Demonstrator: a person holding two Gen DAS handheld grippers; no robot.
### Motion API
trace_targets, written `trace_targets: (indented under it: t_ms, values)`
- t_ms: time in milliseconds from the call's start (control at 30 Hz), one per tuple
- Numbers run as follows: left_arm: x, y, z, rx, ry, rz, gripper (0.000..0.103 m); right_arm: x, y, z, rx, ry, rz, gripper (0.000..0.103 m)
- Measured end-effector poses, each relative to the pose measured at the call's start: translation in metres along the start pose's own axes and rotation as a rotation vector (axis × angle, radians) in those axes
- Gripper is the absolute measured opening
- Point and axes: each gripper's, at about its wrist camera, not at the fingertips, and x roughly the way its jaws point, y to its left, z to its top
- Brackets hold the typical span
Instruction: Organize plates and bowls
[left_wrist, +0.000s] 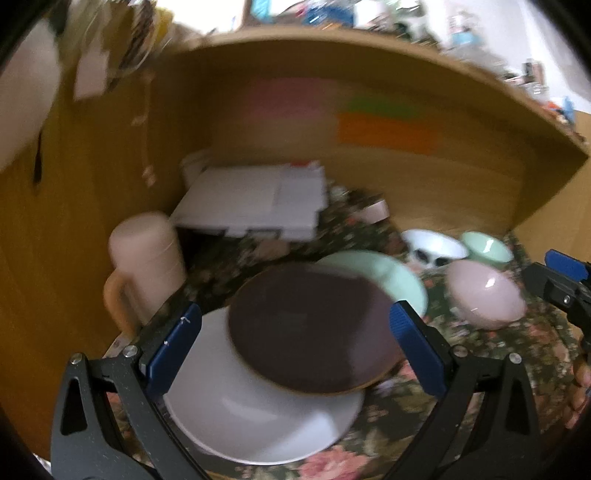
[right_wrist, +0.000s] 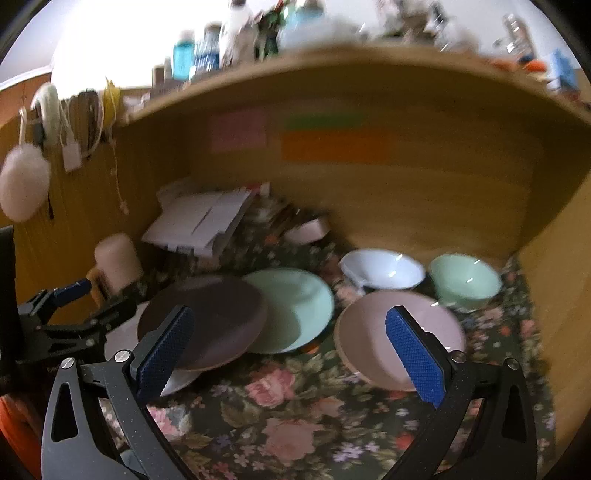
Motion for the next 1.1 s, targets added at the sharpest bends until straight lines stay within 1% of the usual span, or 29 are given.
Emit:
trace_targets:
  t_ms: [100, 200, 367, 400, 500, 567, 633, 700, 733, 767, 800, 867, 900, 933, 1000, 1033, 1100]
  values:
    - [0.016, 0.02, -0.006, -0.035, 0.055, 0.023, 0.103, 0.023, 0.007, -0.004, -0.007, 0.053, 0.022, 0.103]
    - [0.028, 0.033, -0.011, -0.059, 0.087, 0.048, 0.103, 0.047, 0.013, -0.007, -0.011, 0.111, 0.044, 0.103]
    - [0.051, 0.05, -0.016, -0.086, 0.154, 0.058, 0.103, 0.082, 0.02, -0.01, -0.034, 0.185, 0.057, 0.103]
    - [0.055, 0.053, -0.017, -0.089, 0.165, 0.055, 0.102, 0.087, 0.022, -0.01, -0.034, 0.195, 0.061, 0.101]
    - [0.068, 0.058, -0.019, -0.09, 0.2, 0.043, 0.089, 0.105, 0.022, -0.009, -0.036, 0.232, 0.074, 0.094]
    - [0.074, 0.061, -0.02, -0.093, 0.217, 0.04, 0.086, 0.115, 0.023, -0.008, -0.043, 0.254, 0.074, 0.089]
    - [0.08, 0.064, -0.02, -0.097, 0.23, 0.034, 0.08, 0.126, 0.023, -0.007, -0.05, 0.277, 0.077, 0.082]
    - [0.086, 0.065, -0.02, -0.097, 0.249, 0.018, 0.076, 0.136, 0.023, -0.006, -0.052, 0.297, 0.082, 0.076]
    - [0.089, 0.065, -0.021, -0.099, 0.257, 0.008, 0.07, 0.14, 0.022, -0.005, -0.053, 0.308, 0.084, 0.07]
    - [0.091, 0.065, -0.021, -0.101, 0.264, 0.002, 0.067, 0.143, 0.023, -0.005, -0.053, 0.315, 0.085, 0.068]
    - [0.095, 0.066, -0.021, -0.103, 0.276, -0.005, 0.062, 0.147, 0.022, -0.004, -0.053, 0.325, 0.087, 0.065]
    - [0.101, 0.066, -0.021, -0.109, 0.298, -0.022, 0.056, 0.154, 0.021, -0.003, -0.048, 0.338, 0.093, 0.062]
    - [0.103, 0.066, -0.021, -0.11, 0.307, -0.027, 0.048, 0.157, 0.021, -0.002, -0.045, 0.343, 0.095, 0.059]
    - [0.106, 0.067, -0.021, -0.11, 0.316, -0.037, 0.043, 0.16, 0.021, -0.002, -0.044, 0.348, 0.098, 0.056]
    - [0.109, 0.067, -0.021, -0.115, 0.331, -0.054, 0.042, 0.165, 0.021, -0.001, -0.049, 0.356, 0.101, 0.053]
    - [0.11, 0.067, -0.022, -0.116, 0.335, -0.059, 0.038, 0.166, 0.021, -0.001, -0.05, 0.36, 0.103, 0.052]
    - [0.112, 0.066, -0.022, -0.115, 0.344, -0.064, 0.037, 0.169, 0.021, -0.002, -0.045, 0.369, 0.11, 0.051]
